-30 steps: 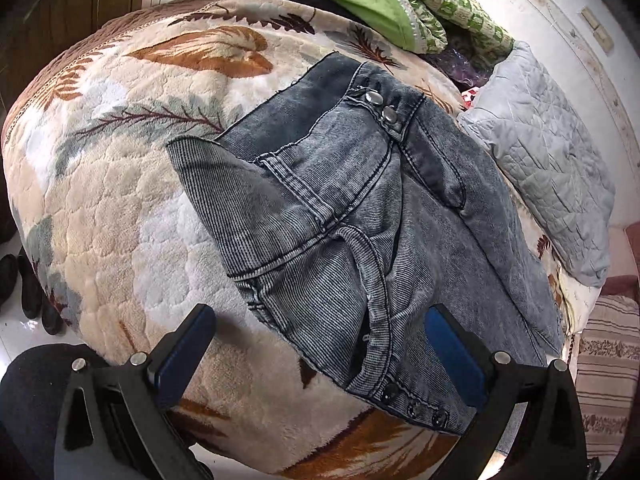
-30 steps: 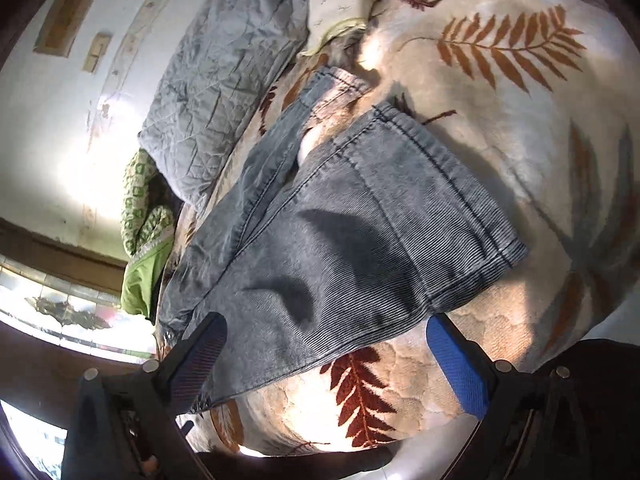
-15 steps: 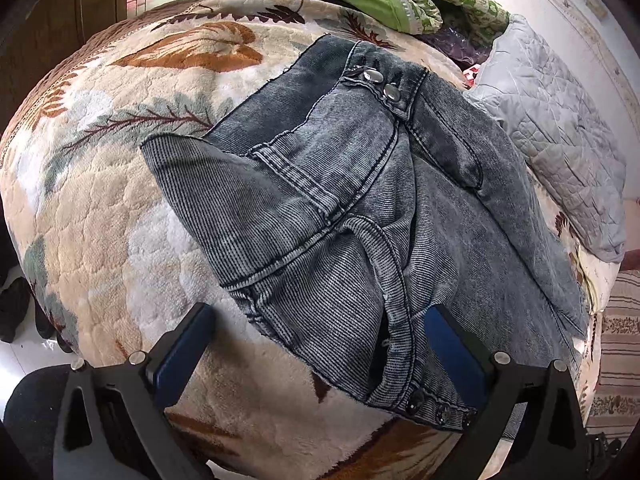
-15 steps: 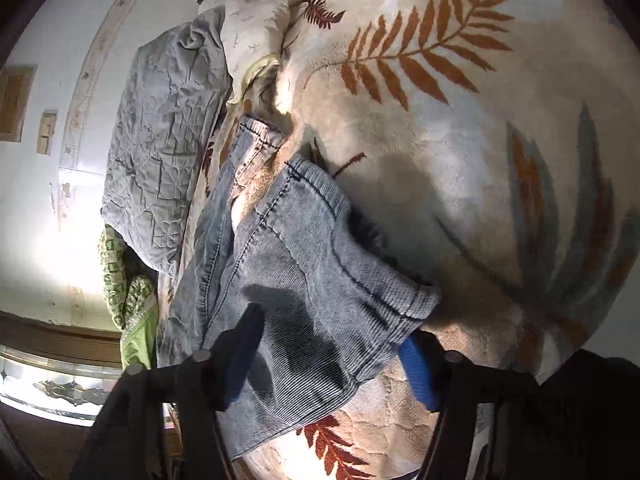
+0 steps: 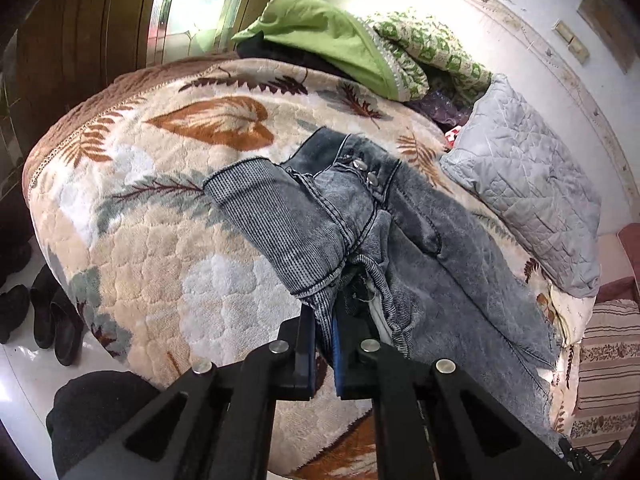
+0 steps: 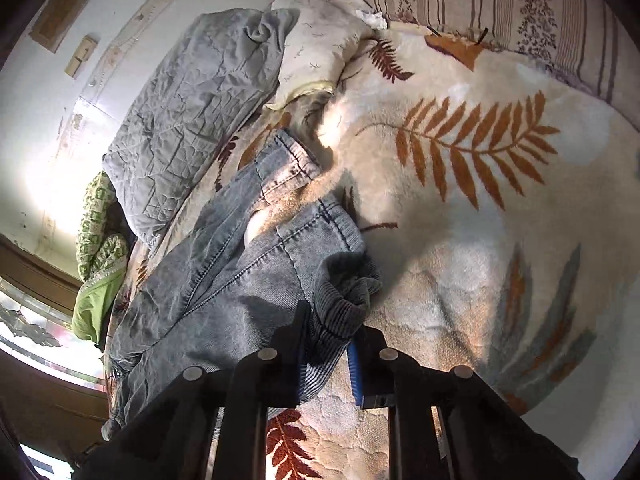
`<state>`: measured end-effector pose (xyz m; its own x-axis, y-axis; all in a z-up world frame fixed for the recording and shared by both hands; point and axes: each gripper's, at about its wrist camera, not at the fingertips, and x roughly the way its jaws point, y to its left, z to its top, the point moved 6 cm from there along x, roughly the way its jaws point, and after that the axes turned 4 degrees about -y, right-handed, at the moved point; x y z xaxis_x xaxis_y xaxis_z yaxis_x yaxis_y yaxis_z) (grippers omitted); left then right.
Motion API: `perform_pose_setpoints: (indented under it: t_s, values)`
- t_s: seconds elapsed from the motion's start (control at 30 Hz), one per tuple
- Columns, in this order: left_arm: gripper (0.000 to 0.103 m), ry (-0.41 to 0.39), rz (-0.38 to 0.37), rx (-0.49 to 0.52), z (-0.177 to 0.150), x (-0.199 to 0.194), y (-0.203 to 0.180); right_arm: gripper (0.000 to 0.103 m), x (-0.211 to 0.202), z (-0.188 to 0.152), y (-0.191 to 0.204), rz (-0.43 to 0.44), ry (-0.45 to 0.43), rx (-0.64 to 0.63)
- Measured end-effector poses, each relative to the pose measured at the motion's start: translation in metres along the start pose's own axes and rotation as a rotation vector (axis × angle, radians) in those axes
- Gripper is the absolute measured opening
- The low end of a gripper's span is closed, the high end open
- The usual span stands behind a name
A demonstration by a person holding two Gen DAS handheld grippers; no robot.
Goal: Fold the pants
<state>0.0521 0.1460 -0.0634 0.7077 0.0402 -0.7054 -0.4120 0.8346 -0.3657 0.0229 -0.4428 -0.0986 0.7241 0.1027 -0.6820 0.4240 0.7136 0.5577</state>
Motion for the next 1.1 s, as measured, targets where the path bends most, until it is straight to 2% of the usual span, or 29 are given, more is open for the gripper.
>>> perform_pose_setpoints:
  t_s: [0.07, 0.13, 0.23, 0.27, 0.3, 0.33, 0.37, 0.4, 0.43, 0.5, 0.57, 0.63, 0.67, 0.73, 0.77, 0.8, 0.83, 0.87, 0.9, 0.97, 1.1]
  values:
    - [0.006, -0.016, 0.005, 0.017, -0.007, -0.011, -0.003, 0.018, -0.011, 0.006, 0.001, -0.015, -0.032, -0.030]
    - [0.007, 0.023, 0.018, 0.008, -0.023, -0.007, 0.004, 0.018, -0.013, 0.006, -0.005, -0.053, -0.037, -0.063]
    - [0.009, 0.172, 0.076, -0.019, -0.053, 0.024, 0.024, 0.018, 0.002, -0.003, -0.029, -0.104, 0.042, -0.033]
    - [0.017, 0.196, 0.093, -0.042, -0.057, 0.029, 0.031, 0.018, 0.008, -0.007, -0.033, -0.110, 0.092, -0.018]
    - [0.019, 0.192, 0.085, -0.056, -0.055, 0.027, 0.033, 0.020, 0.011, -0.008, -0.033, -0.122, 0.123, -0.029]
    - [0.021, 0.177, 0.076, -0.051, -0.051, 0.023, 0.031, 0.023, 0.009, -0.007, -0.032, -0.142, 0.116, -0.047]
    - [0.032, 0.154, 0.084, -0.037, -0.045, 0.017, 0.028, 0.036, 0.005, -0.006, -0.031, -0.173, 0.093, -0.067]
    - [0.044, 0.118, 0.093, -0.026, -0.038, 0.008, 0.025, 0.055, -0.001, -0.003, -0.030, -0.208, 0.069, -0.087]
    - [0.050, 0.068, 0.093, -0.021, -0.030, -0.002, 0.022, 0.060, -0.009, 0.000, -0.029, -0.223, 0.029, -0.090]
    - [0.062, -0.016, 0.085, 0.010, -0.014, -0.020, 0.011, 0.062, -0.025, 0.008, -0.026, -0.222, -0.045, -0.084]
    - [0.067, -0.071, 0.049, 0.033, -0.003, -0.031, 0.000, 0.062, -0.037, 0.014, -0.020, -0.211, -0.082, -0.087]
    - [0.070, -0.096, 0.034, 0.080, 0.004, -0.030, -0.011, 0.064, -0.045, 0.016, -0.007, -0.130, -0.111, -0.096]
    - [0.070, -0.079, 0.025, 0.096, 0.003, -0.024, -0.015, 0.068, -0.043, 0.014, 0.001, -0.097, -0.094, -0.113]
    - [0.070, -0.017, -0.004, 0.107, -0.007, -0.008, -0.020, 0.068, -0.031, 0.006, 0.011, -0.040, -0.038, -0.131]
    - [0.071, 0.033, -0.008, 0.120, -0.014, 0.006, -0.020, 0.068, -0.020, -0.001, 0.015, -0.026, 0.002, -0.138]
    - [0.071, 0.107, 0.024, 0.139, -0.026, 0.023, -0.017, 0.068, -0.008, -0.009, 0.014, -0.026, 0.055, -0.137]
    - [0.071, 0.191, 0.076, 0.147, -0.041, 0.039, -0.009, 0.068, 0.006, -0.019, 0.009, -0.041, 0.118, -0.125]
    - [0.069, 0.264, 0.087, 0.141, -0.052, 0.054, -0.002, 0.069, 0.020, -0.029, 0.000, -0.079, 0.195, -0.107]
    - [0.069, 0.252, 0.076, 0.151, -0.053, 0.054, -0.002, 0.069, 0.028, -0.034, -0.004, -0.088, 0.237, -0.090]
    - [0.069, 0.234, 0.061, 0.154, -0.044, 0.042, -0.009, 0.069, 0.020, -0.026, 0.004, -0.088, 0.203, -0.098]
    - [0.070, 0.092, -0.036, 0.192, 0.007, 0.021, -0.036, 0.069, 0.011, -0.006, 0.021, -0.055, 0.154, -0.120]
